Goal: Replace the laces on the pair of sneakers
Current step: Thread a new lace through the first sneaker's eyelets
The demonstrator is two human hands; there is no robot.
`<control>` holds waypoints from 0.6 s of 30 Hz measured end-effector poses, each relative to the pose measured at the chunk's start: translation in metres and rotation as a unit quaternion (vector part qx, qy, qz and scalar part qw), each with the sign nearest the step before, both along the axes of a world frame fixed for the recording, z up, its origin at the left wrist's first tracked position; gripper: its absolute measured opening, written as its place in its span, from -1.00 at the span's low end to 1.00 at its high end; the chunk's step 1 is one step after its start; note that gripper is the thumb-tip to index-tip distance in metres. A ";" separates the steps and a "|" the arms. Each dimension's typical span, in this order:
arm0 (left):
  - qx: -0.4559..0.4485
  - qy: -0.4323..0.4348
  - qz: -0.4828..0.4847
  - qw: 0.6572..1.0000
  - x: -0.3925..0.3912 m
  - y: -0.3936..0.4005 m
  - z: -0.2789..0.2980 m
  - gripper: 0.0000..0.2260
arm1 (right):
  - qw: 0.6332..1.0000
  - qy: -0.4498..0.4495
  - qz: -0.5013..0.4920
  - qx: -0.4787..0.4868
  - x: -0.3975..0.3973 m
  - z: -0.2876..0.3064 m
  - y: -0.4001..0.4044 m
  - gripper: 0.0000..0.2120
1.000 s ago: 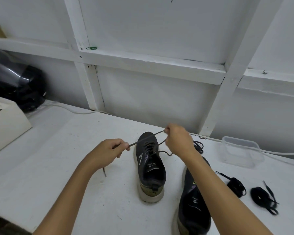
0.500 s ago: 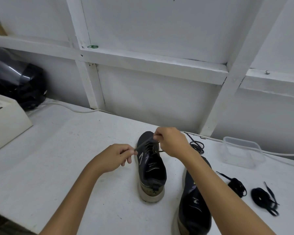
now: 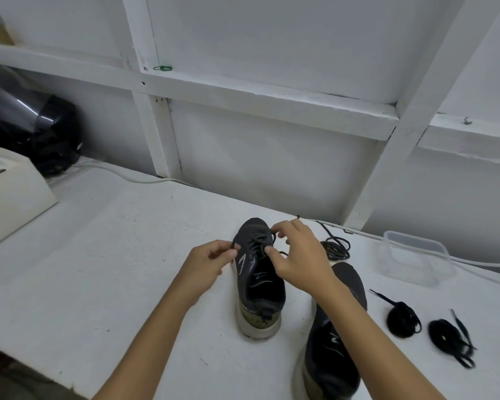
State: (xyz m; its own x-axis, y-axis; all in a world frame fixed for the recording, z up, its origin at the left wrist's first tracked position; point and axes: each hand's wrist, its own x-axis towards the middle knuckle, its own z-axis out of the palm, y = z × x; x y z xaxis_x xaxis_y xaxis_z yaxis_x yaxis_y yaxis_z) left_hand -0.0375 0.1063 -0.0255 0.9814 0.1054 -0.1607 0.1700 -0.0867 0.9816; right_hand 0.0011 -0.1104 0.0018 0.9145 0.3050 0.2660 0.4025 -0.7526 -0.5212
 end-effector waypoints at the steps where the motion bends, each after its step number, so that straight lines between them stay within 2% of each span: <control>1: 0.009 -0.008 0.012 1.000 -0.001 -0.004 -0.003 -0.88 | 1.000 -0.010 0.013 -0.003 -0.003 -0.002 -0.001 -0.64; 4: -0.029 -0.012 0.043 0.999 -0.002 -0.017 -0.009 -0.88 | 1.000 -0.001 0.017 0.001 -0.009 -0.005 -0.001 -0.56; 7: -0.046 -0.017 0.068 0.996 -0.005 -0.024 -0.013 -0.86 | 0.998 0.021 -0.024 0.059 -0.013 -0.008 0.001 -0.41; 8: -0.044 -0.019 0.076 0.996 -0.006 -0.026 -0.014 -0.87 | 0.997 0.020 -0.031 0.065 -0.015 -0.009 0.001 -0.42; 11: -0.010 -0.025 0.071 0.997 -0.008 -0.029 -0.019 -0.88 | 1.000 -0.012 0.001 0.007 -0.018 -0.012 0.001 -0.76; 13: 0.004 -0.022 0.064 0.998 -0.009 -0.030 -0.022 -0.87 | 0.999 -0.010 0.025 -0.037 -0.018 -0.015 0.001 -0.90; 18: 0.012 -0.024 0.060 0.998 -0.008 -0.032 -0.024 -0.88 | 0.997 0.011 0.031 -0.072 -0.012 -0.021 0.007 -0.82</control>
